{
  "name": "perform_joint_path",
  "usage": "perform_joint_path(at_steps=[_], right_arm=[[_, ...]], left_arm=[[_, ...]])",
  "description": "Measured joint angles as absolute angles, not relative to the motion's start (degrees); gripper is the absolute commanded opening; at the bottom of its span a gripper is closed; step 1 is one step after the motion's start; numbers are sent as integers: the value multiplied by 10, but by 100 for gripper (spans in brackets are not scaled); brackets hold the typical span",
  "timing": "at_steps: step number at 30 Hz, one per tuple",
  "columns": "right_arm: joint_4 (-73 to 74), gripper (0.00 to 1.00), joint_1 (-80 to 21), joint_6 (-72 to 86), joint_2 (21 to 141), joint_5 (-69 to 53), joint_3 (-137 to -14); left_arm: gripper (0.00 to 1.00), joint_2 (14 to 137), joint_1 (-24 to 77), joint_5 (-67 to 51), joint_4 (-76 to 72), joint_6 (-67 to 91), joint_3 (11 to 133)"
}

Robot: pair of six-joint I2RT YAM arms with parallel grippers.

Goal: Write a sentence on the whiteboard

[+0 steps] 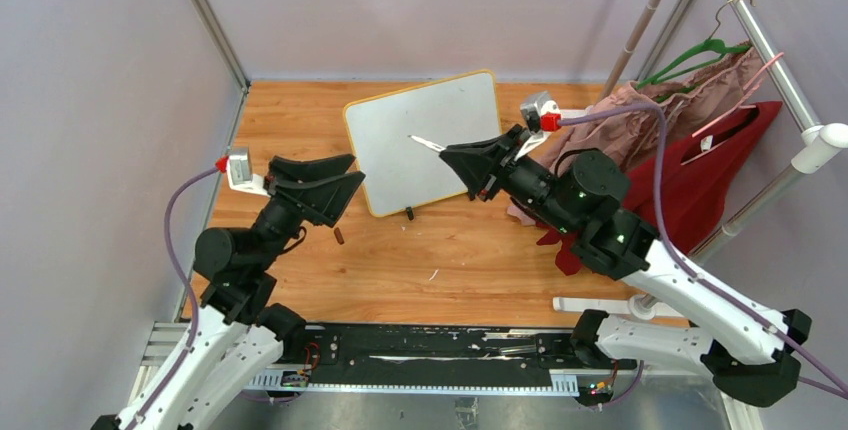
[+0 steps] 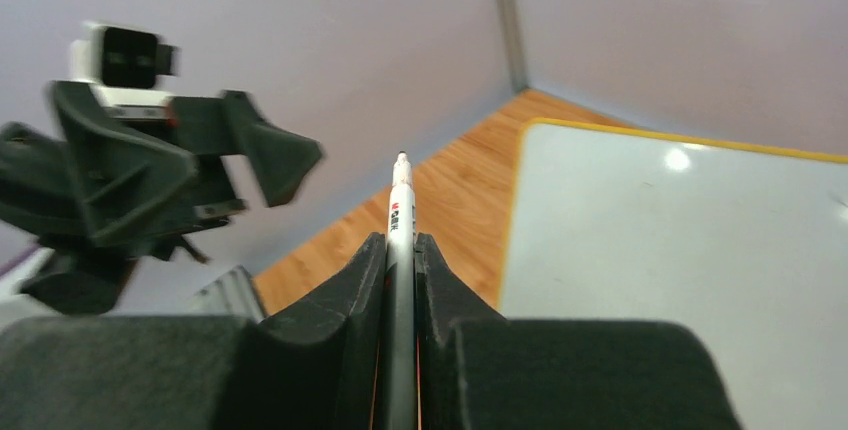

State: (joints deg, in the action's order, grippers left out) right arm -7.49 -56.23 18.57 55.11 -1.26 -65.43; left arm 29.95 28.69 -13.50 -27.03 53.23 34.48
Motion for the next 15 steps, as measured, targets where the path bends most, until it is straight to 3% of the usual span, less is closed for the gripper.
perform_joint_path(at_steps=[7, 15], right_arm=[[82, 0, -562, 88, 517, 139, -653], [169, 0, -562, 67, 543, 204, -640]], left_arm=[[86, 255, 287, -23, -41, 386, 362], [86, 409, 287, 39, 104, 297, 423]])
